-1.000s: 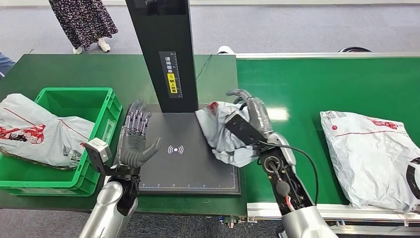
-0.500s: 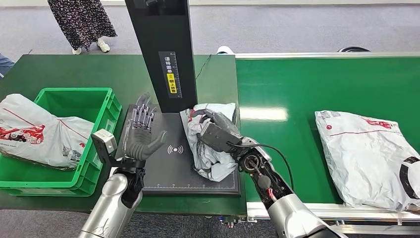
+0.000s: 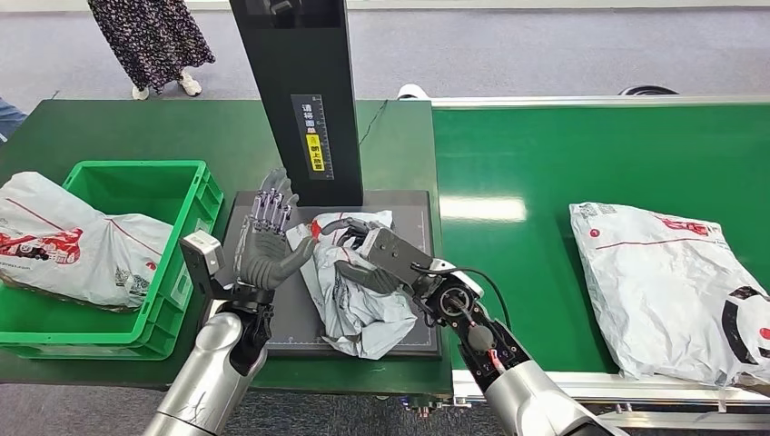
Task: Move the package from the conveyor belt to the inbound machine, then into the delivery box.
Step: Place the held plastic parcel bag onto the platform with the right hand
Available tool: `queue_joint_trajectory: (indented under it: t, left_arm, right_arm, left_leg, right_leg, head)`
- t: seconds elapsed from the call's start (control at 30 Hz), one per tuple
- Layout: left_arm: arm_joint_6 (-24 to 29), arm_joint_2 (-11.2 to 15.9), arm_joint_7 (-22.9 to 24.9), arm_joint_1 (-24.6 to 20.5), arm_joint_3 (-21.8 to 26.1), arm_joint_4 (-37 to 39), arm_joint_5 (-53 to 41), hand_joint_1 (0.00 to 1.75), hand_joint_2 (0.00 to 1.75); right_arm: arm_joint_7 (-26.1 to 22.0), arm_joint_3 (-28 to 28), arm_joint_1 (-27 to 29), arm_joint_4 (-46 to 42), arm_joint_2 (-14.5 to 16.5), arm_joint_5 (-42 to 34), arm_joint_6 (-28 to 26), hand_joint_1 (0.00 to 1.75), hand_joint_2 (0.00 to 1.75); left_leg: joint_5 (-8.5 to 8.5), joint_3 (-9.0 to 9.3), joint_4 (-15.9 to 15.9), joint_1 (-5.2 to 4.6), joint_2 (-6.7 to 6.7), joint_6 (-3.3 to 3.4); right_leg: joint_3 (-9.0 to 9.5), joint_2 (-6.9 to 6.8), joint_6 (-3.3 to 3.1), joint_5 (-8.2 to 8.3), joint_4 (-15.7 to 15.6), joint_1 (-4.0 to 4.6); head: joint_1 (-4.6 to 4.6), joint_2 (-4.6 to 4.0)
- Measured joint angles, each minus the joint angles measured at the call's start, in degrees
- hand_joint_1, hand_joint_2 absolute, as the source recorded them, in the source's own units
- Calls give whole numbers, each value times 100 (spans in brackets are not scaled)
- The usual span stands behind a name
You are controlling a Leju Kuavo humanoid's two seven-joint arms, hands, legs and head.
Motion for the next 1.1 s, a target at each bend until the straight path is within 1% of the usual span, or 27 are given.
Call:
queue_joint_trajectory:
  t: [0.03,0.07,0.13,0.2,0.3,0.57,0.7,0.83,0.97,1.1]
  left_arm:
    - [8,3,2,3,1,0,1,0,175]
    - [16,8,5,8,1,-1,1,0,175]
    - [26,19,21,21,2,-2,1,0,175]
    - [32,31,43,38,3,-4,0,0,175]
    - [41,45,74,84,5,-8,-2,0,175]
    - [20,79,45,179,11,-9,-25,0,175]
    - [4,94,-8,188,19,-9,-32,0,175]
    - [-36,100,-24,211,25,-18,-68,0,175]
    - [-88,112,-25,240,24,-57,-184,0,175]
    - [-111,130,-25,268,24,-95,-281,0,175]
  right_arm:
    - [106,31,-2,-13,-14,100,-266,33,175]
    - [207,58,-3,-22,-29,208,-542,0,175]
    - [373,95,-7,-28,-56,369,-1003,0,175]
    - [456,105,-6,-28,-84,418,-1235,0,175]
    - [415,109,9,-33,-126,387,-1376,0,175]
    - [-17,21,197,-393,-223,106,-1519,0,175]
    - [-361,-146,343,-846,-282,-115,-1595,0,175]
    - [-609,-384,583,-1538,-383,-211,-1868,0,175]
    - [-527,-689,864,-2261,-527,-265,-2010,0,175]
    - [-279,-1045,1117,-2720,-656,-415,-2003,0,175]
  left_leg:
    - [0,0,0,0,0,0]
    - [0,0,0,0,-1,0]
    - [0,0,0,0,0,0]
    - [0,0,0,0,0,0]
    - [0,0,0,0,0,0]
    - [0,0,0,0,-1,0]
    - [0,0,0,0,-1,0]
    - [0,0,1,0,-2,0]
    - [-1,0,0,0,-1,0]
    - [-1,0,0,0,-1,0]
  right_leg:
    - [0,0,0,0,0,0]
    - [1,0,0,0,0,0]
    - [1,0,0,0,0,0]
    - [0,0,0,0,0,0]
    - [0,0,0,0,0,0]
    - [0,0,0,0,0,0]
    - [0,0,0,0,0,0]
    - [0,-1,0,0,0,0]
    - [0,-1,0,0,-1,-1]
    - [1,-1,0,0,-1,-1]
  head:
    - [0,0]
    - [1,0]
    - [1,0]
    - [1,0]
    - [1,0]
    - [1,0]
    - [0,0]
    - [1,0]
    - [1,0]
    - [0,0]
